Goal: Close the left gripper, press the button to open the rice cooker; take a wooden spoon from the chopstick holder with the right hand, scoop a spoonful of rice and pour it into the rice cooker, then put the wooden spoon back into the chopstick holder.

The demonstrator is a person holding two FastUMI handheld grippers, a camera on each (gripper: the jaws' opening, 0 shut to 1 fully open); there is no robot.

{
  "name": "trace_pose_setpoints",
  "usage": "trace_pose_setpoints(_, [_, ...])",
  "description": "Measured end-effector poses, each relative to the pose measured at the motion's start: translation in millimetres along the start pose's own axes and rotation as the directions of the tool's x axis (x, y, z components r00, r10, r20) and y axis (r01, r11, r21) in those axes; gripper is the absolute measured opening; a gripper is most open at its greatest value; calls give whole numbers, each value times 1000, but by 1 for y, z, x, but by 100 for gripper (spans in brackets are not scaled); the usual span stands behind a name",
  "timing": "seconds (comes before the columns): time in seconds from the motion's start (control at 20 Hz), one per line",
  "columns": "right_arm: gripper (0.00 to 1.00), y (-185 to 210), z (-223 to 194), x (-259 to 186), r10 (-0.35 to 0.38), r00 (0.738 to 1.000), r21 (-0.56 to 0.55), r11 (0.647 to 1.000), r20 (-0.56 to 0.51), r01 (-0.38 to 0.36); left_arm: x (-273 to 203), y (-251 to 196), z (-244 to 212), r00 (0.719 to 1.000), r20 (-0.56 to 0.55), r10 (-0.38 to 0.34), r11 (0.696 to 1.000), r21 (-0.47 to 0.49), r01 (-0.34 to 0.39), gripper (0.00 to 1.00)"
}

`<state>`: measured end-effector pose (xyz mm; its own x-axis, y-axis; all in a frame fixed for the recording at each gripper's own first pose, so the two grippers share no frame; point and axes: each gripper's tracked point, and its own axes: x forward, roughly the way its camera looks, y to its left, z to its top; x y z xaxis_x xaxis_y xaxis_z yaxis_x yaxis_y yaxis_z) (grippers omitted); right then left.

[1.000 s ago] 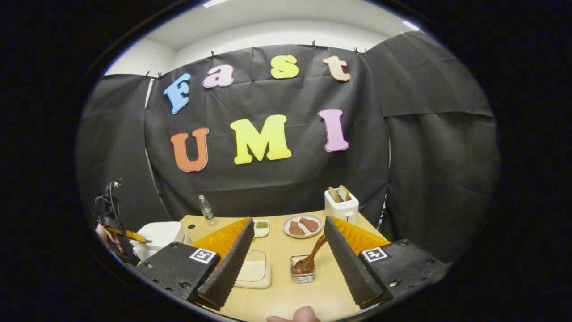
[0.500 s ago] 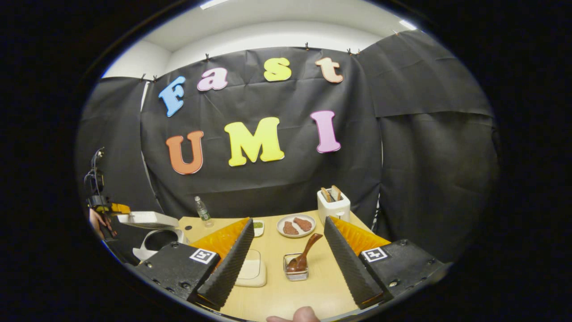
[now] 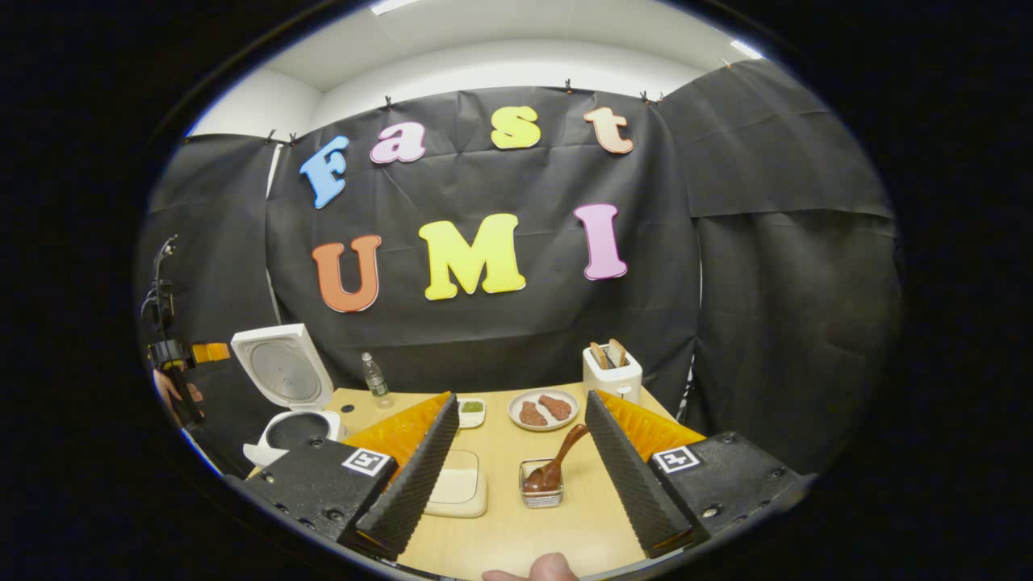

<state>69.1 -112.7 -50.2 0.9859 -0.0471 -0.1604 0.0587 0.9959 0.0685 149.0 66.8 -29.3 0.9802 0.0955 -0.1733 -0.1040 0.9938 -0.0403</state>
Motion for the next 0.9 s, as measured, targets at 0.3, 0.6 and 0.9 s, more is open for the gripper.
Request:
trace_pose_setpoints(0.3, [99,-14,-5,5,3,1000,-29,1000,-12,-4,-47,-21,11,998,49,-32,999,20,31,94])
trace_pose_setpoints(0.6, [100,-37,-30,21,17,998,-46,999,-63,-20,-74,-32,20,995,93,-31,1000,0,31,94])
trace_pose_setpoints(0.9, [100,-61,-94,64,66,986,-101,992,-155,-82,-103,-55,-2,997,61,-35,998,47,32,94])
